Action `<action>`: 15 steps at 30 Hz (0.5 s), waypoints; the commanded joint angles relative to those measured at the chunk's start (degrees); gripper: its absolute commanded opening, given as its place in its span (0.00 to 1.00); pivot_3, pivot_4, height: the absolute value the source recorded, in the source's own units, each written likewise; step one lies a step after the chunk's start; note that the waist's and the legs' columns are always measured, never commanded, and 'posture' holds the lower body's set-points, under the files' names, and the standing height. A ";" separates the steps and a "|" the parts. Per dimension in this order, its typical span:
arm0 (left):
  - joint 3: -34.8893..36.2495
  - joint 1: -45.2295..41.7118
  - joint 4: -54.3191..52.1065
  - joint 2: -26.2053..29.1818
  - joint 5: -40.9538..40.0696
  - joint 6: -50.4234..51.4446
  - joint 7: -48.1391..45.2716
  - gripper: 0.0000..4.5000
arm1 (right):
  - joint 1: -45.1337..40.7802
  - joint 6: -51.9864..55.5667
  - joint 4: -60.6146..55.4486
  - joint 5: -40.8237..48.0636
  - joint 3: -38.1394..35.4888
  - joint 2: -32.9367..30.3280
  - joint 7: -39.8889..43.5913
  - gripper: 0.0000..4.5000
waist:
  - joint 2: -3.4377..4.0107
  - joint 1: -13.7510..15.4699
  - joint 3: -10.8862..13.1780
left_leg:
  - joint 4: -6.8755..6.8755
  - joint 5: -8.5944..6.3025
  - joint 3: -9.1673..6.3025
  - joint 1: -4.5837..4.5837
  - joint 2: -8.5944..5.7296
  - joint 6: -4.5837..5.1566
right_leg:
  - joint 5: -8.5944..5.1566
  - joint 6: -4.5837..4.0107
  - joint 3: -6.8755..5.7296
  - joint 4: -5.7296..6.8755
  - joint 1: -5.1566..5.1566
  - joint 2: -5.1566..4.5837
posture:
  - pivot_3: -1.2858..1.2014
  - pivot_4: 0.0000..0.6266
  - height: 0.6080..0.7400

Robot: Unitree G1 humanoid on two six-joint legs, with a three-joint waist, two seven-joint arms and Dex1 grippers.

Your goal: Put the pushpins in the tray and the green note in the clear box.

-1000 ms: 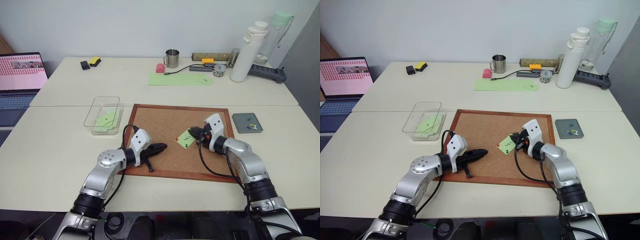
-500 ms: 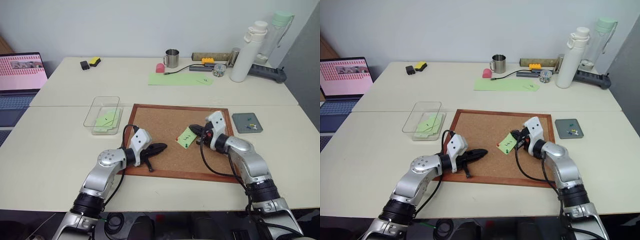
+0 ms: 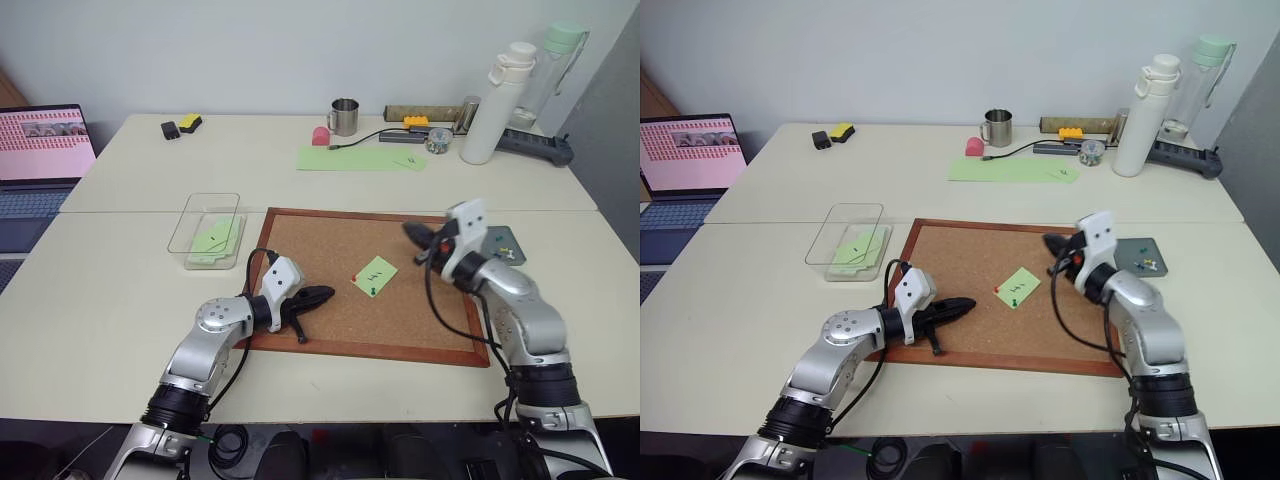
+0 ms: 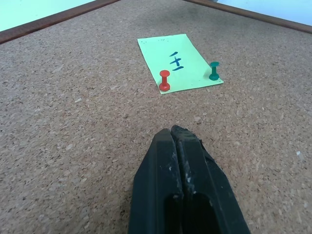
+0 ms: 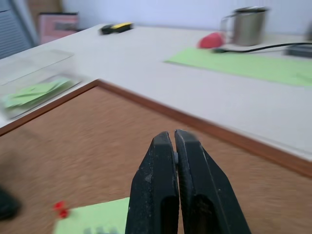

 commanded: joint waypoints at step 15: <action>-0.54 1.96 -0.46 0.82 1.13 1.80 0.55 0.00 | -8.41 -2.42 26.46 -2.15 -8.64 -8.02 -5.32 0.13 | 0.01 -0.18 0.00 | -0.04 -0.01 0.12 0.02 -0.01 0.01 | 0.00 0.00 0.14 -0.05 -0.01 0.02 | 0.52 0.24 1.00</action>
